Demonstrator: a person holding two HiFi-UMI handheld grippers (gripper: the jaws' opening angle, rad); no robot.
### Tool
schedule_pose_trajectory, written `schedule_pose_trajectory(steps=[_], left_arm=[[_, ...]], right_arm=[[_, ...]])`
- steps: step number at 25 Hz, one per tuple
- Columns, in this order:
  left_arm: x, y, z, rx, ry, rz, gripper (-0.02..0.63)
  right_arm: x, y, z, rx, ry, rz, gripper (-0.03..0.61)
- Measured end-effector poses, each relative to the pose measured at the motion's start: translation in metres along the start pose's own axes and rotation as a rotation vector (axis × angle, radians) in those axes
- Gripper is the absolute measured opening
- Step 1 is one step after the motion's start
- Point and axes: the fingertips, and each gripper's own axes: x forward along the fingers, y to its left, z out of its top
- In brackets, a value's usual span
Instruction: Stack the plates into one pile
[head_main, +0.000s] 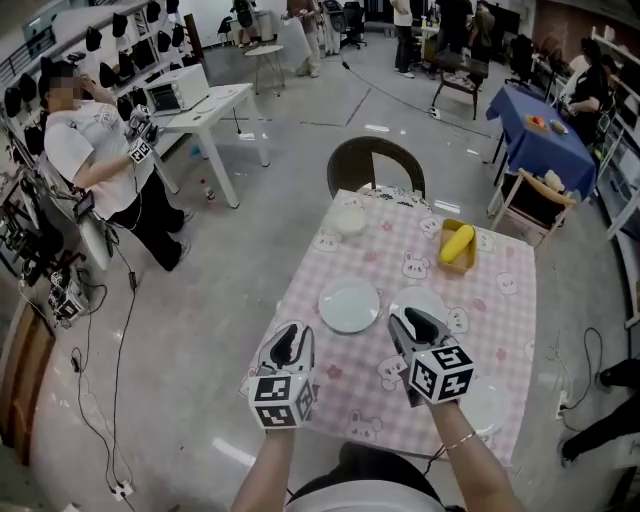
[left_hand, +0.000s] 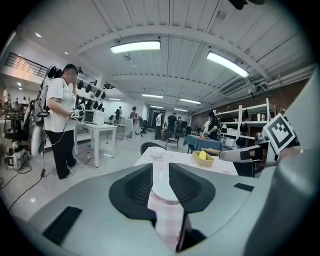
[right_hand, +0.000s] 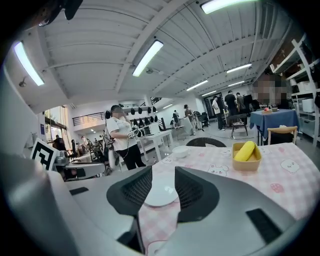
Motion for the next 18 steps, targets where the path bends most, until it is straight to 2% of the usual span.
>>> schedule_pose_trajectory(steps=[8,18], left_arm=[[0.072,0.017,-0.003,0.006,0.055,0.027,0.115],[0.124,0.028,-0.029,-0.001,0.137,0.062,0.129]], right_arm=[[0.072,-0.035,0.003,-0.042,0.072,0.027,0.13],[0.105,-0.049,-0.014,-0.014,0.102,0.049,0.124]])
